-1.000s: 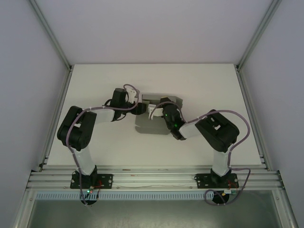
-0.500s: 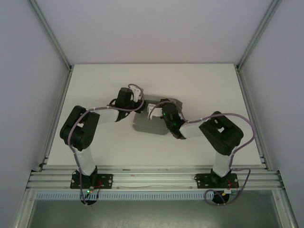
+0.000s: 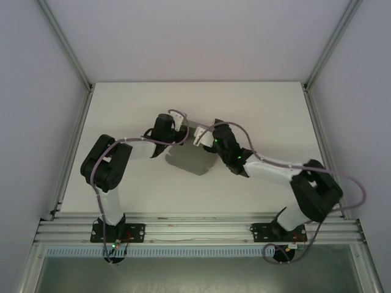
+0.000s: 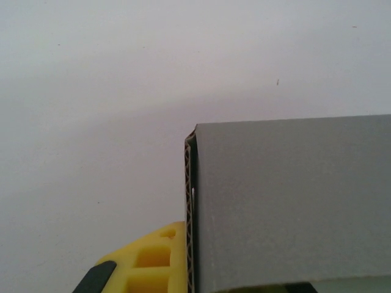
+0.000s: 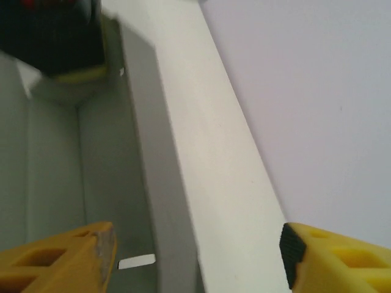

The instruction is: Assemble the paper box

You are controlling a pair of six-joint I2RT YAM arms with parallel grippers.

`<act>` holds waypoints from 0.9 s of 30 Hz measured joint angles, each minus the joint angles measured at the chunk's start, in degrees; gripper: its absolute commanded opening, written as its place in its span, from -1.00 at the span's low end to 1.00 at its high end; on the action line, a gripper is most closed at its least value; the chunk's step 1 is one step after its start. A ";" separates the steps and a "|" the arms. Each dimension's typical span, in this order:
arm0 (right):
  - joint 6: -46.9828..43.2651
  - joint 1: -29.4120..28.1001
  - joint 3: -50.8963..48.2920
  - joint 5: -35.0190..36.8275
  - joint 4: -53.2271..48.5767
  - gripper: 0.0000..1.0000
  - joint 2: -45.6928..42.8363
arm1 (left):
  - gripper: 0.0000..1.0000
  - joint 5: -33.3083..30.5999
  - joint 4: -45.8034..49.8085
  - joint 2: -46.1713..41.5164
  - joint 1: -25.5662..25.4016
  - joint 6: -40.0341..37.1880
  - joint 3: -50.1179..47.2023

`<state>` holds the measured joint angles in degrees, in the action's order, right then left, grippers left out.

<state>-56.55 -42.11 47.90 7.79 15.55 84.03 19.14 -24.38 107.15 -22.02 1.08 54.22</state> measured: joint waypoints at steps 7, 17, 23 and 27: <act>27.32 10.93 6.32 -16.50 -12.28 0.84 -7.74 | -1.00 2.03 -4.63 -0.35 -1.81 -2.75 -3.06; 44.65 16.39 28.26 -35.06 -30.60 0.41 13.27 | -1.00 3.19 -8.94 -0.42 -4.76 -5.11 -5.55; 45.68 16.28 32.24 -40.76 -35.65 0.30 21.97 | -1.00 3.17 -9.14 -0.42 -5.38 -5.73 -5.60; 45.83 16.31 33.48 -43.08 -37.00 0.06 24.39 | -1.00 3.13 -9.05 -0.39 -5.38 -5.66 -5.60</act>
<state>-10.72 -25.80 81.38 -35.29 -21.45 108.42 22.26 -33.43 106.76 -27.40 -4.58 48.62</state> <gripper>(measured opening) 0.574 0.063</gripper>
